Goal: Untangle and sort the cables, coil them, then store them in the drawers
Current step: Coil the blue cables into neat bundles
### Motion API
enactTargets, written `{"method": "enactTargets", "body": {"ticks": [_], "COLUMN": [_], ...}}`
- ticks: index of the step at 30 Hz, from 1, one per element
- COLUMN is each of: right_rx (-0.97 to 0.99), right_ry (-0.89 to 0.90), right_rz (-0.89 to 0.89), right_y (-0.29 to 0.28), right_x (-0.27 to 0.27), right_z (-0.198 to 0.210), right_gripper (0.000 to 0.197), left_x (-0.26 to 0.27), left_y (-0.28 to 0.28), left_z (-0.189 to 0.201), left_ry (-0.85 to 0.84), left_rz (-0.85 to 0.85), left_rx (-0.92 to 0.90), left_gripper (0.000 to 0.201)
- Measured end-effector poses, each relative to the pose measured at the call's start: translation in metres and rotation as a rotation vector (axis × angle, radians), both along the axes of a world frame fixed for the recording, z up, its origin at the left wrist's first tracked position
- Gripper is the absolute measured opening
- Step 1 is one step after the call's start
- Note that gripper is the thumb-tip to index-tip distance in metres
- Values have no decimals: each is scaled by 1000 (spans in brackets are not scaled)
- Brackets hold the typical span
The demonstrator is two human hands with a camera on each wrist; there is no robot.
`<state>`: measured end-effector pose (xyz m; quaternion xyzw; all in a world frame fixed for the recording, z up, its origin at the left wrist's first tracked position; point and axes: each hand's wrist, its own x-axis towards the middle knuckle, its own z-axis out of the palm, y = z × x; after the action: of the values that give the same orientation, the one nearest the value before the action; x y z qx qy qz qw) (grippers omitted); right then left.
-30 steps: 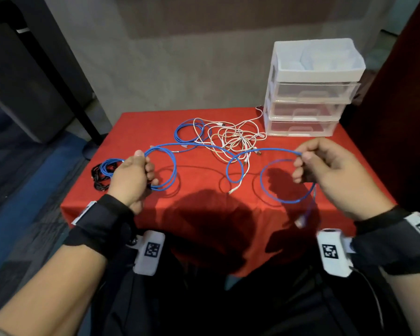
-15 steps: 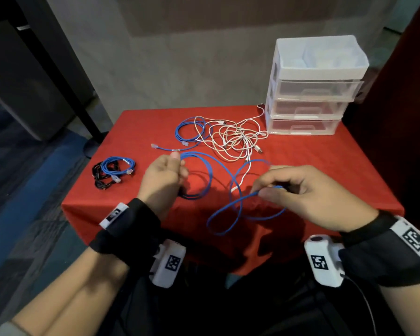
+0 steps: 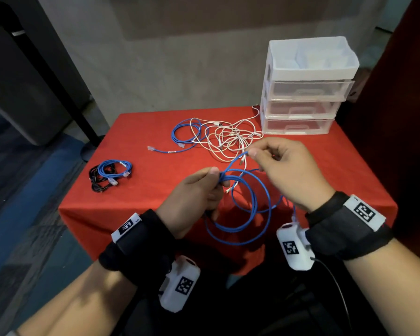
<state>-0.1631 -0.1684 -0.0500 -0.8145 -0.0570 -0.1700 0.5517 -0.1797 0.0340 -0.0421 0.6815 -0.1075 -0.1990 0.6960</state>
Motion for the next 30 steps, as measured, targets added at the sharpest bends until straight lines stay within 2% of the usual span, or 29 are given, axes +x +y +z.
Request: {"method": "enactTargets", "body": {"ticks": [5,11,16,19,22,26,28,30], "right_rx": [19,-13,47,32,-44,101,126,145], "right_ry": [-65,-52,-69,20,224,375,411,392], "right_rz": [-187,-162,-252,-164,23,370,486,494], "right_y": [-36,-52,-69,-69,-60,-27,-12,-2], "right_x": [15,8,5,-2,-17,-38,-42,-41], "right_z": [15,10,12,14,16,15,9,6], "right_gripper": [11,9,6,13,26,31,36,21], "left_x": [0,6,7,8,8,2,0,1], "left_y": [13,28,31,34,32,16,6,3], "left_z": [4,7,10,7,5,3,4,5], "left_ry": [27,-12,-26,-50,-74,-141,-150,-143], "left_rz": [-111,-223,-233,-135,-12,6,3,2], "left_rx": [17,118,207,187,144,123,84,42], "left_gripper": [38,41,36,34,34,33,33,35]}}
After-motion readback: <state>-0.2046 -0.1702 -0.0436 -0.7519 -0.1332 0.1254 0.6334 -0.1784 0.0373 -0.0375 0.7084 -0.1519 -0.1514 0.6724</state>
